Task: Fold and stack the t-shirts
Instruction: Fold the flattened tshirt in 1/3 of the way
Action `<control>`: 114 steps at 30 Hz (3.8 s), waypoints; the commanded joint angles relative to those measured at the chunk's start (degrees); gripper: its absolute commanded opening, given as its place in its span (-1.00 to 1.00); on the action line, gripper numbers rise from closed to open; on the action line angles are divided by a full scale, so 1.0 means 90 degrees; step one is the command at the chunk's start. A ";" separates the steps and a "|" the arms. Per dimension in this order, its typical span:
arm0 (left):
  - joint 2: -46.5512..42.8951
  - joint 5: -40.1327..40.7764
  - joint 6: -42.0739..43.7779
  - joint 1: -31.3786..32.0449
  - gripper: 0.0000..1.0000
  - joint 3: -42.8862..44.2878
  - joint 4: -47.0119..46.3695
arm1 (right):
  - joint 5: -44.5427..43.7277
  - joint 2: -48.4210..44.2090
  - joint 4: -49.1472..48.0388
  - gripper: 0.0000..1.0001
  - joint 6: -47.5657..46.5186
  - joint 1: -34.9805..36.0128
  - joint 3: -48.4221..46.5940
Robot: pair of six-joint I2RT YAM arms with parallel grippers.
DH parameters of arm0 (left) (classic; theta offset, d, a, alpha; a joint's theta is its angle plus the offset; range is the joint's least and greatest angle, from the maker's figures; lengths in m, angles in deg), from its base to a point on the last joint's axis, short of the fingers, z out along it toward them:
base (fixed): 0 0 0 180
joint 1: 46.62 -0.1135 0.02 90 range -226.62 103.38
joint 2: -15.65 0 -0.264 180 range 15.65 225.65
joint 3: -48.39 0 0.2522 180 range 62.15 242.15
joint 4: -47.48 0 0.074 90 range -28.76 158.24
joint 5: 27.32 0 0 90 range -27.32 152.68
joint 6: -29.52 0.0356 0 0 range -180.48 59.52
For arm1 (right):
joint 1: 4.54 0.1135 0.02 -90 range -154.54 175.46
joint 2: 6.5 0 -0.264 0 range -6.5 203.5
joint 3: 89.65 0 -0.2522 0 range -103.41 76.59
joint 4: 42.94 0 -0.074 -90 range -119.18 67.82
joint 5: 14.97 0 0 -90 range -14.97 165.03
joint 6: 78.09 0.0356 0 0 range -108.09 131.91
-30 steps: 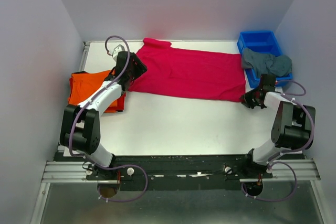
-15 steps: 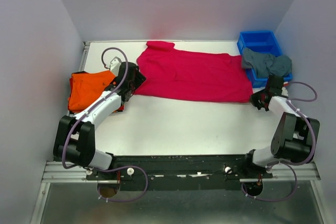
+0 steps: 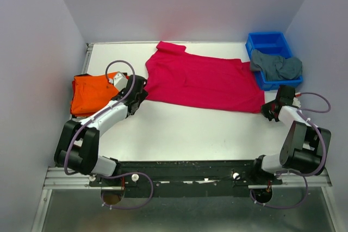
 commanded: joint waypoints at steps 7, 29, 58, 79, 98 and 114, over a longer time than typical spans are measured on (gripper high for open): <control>0.1124 -0.0309 0.0171 -0.0201 0.13 0.0596 -0.0064 | -0.0138 0.0009 -0.0154 -0.99 -0.0104 -0.0051 0.0084; 0.1272 -0.0084 0.0493 -0.0895 -0.81 0.0499 -0.0571 | -0.0245 -0.0186 0.0060 -0.99 -0.0124 -0.0129 0.0055; 0.2082 -0.0759 0.0005 -0.0524 -0.80 0.0548 -0.1371 | 0.0116 -0.0225 -0.0037 -0.99 -0.0124 -0.0130 0.0094; -0.1451 -0.0163 0.0660 -0.0377 -1.00 0.0501 0.1058 | 0.1034 -0.2188 0.2277 -0.99 -0.0231 -0.0403 -0.1013; -0.2763 -0.0378 0.0385 0.0121 -1.00 -0.0783 0.1878 | 0.0645 -0.2980 0.2431 -0.99 -0.0328 -0.0462 -0.0119; -0.3428 -0.0605 -0.0338 0.0287 -1.00 -0.1859 0.1528 | 0.0565 -0.3615 0.2424 -0.99 -0.0182 -0.0462 0.0409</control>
